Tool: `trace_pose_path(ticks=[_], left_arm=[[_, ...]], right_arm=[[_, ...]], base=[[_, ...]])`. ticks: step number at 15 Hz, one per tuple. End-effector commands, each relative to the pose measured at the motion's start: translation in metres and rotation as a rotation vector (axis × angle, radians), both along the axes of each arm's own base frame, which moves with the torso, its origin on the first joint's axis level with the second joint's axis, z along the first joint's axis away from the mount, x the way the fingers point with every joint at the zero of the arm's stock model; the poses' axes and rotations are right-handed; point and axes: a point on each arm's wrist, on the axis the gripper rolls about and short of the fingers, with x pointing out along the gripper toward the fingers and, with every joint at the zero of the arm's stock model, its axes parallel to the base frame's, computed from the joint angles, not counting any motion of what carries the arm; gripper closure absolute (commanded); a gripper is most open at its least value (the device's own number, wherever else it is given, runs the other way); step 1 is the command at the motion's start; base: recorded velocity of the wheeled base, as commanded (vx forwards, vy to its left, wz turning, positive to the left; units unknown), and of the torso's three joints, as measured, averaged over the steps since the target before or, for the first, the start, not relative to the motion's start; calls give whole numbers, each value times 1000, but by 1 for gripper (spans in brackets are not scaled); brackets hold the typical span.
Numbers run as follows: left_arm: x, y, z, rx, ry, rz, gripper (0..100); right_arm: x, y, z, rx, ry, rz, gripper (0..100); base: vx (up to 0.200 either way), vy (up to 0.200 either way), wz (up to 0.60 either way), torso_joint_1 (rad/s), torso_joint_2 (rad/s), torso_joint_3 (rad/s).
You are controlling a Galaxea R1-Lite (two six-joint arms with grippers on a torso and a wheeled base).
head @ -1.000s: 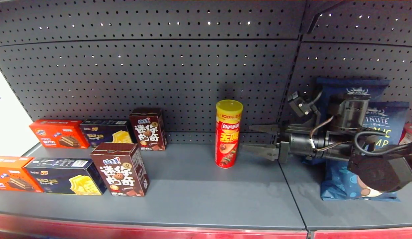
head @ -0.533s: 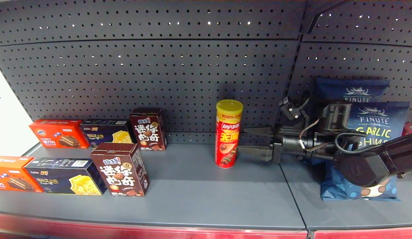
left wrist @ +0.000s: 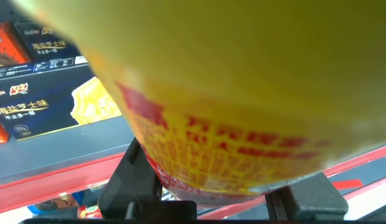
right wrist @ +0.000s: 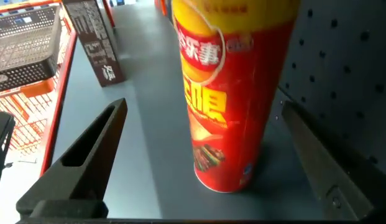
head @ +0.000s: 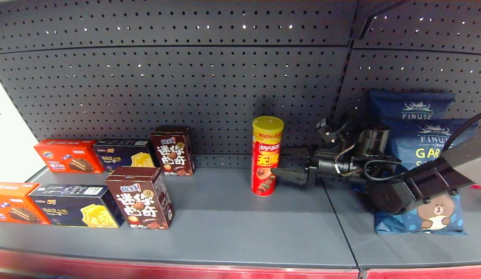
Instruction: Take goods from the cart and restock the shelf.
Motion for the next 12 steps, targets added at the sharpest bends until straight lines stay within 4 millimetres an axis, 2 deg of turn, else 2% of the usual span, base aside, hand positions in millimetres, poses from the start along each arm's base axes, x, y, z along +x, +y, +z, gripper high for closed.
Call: trace_pose_path(ticks=[1,8,12], left_arm=[[0,0,-1,-1,3,1,100],[-1,0,-2,-1,3,2,100],[-9,0,-8,0,24,2,100]], right_arm=[[5,2,-6,-5,13,0,0],[18,12,-18,-8,20,11,0],[23,18,-29,-12,32,18,0]], base=[[0,0,0,0,0,0],[0,0,0,0,0,0],[0,0,0,0,0,0]])
